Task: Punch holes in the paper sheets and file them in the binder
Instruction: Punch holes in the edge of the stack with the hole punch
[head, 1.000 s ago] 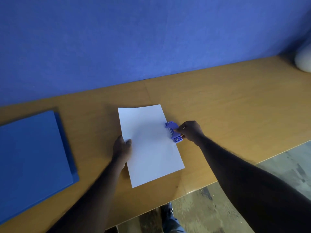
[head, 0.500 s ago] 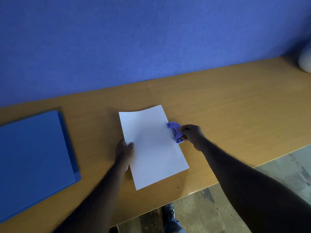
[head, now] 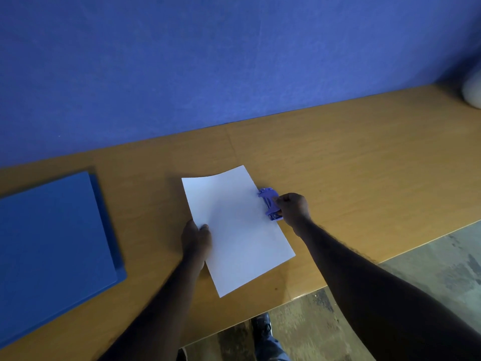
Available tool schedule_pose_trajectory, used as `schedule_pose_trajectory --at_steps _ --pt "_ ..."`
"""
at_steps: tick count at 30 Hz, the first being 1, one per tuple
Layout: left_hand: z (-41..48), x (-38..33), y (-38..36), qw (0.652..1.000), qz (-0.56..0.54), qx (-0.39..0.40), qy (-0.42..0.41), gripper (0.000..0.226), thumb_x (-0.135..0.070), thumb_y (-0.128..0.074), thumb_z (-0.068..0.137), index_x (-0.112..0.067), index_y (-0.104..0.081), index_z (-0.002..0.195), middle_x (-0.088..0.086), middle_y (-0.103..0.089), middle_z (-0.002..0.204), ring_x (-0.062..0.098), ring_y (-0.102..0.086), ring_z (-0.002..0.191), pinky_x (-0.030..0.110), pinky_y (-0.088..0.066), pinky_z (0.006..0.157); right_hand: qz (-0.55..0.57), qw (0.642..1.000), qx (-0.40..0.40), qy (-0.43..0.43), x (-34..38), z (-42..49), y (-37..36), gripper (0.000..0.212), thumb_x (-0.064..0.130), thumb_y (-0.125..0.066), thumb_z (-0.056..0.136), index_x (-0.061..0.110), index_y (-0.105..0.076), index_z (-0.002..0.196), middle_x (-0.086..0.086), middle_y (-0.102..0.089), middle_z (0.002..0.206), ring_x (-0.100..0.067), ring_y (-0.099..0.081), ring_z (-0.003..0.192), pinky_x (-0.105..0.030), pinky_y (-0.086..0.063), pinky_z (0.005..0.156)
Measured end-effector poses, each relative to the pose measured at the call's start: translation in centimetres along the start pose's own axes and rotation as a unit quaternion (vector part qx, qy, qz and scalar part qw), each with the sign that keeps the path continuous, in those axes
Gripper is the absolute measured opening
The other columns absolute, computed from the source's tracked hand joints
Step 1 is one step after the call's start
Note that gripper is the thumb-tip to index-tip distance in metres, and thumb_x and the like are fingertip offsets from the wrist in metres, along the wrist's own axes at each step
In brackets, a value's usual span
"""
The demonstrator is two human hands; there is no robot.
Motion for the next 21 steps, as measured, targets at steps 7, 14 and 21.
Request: schedule_pose_trajectory --at_steps 7,14,21 --pt "0.3 0.1 1.7 0.999 0.028 0.007 -0.021 0.037 -0.008 -0.05 0.093 -0.001 -0.054 0.129 0.015 -0.06 0.126 0.033 -0.057 0.114 0.034 -0.046 0.093 -0.011 1.0 0.003 0.014 0.2 0.2 0.9 0.02 0.023 -0.066 0.09 0.003 -0.065 0.088 -0.015 -0.069 0.08 -0.023 -0.063 0.067 -0.029 -0.045 0.056" --pt "0.6 0.6 3.6 0.998 0.041 0.007 -0.043 0.037 -0.008 -0.05 0.094 -0.001 -0.052 0.13 0.016 -0.059 0.128 0.032 -0.056 0.116 0.036 -0.045 0.094 -0.06 0.998 -0.007 0.032 0.1 -0.1 1.0 0.031 0.038 -0.062 0.09 0.011 -0.065 0.103 -0.006 -0.07 0.085 -0.024 -0.067 0.077 -0.03 -0.047 0.056" --pt "0.6 0.3 5.1 0.999 0.029 0.019 -0.041 0.036 -0.009 -0.049 0.095 -0.004 -0.052 0.13 0.013 -0.059 0.127 0.031 -0.056 0.114 0.031 -0.043 0.089 -0.076 0.951 -0.153 0.256 0.7 -4.3 -0.5 0.008 0.011 -0.055 0.091 0.012 -0.063 0.092 0.001 -0.063 0.087 -0.015 -0.058 0.077 -0.027 -0.045 0.06"
Point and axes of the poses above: each hand's wrist, its own z-axis towards the middle knuckle, its own y-axis out of the back of the hand, x = y × z, the point moved 1 cm from there along z, towards the middle knuckle
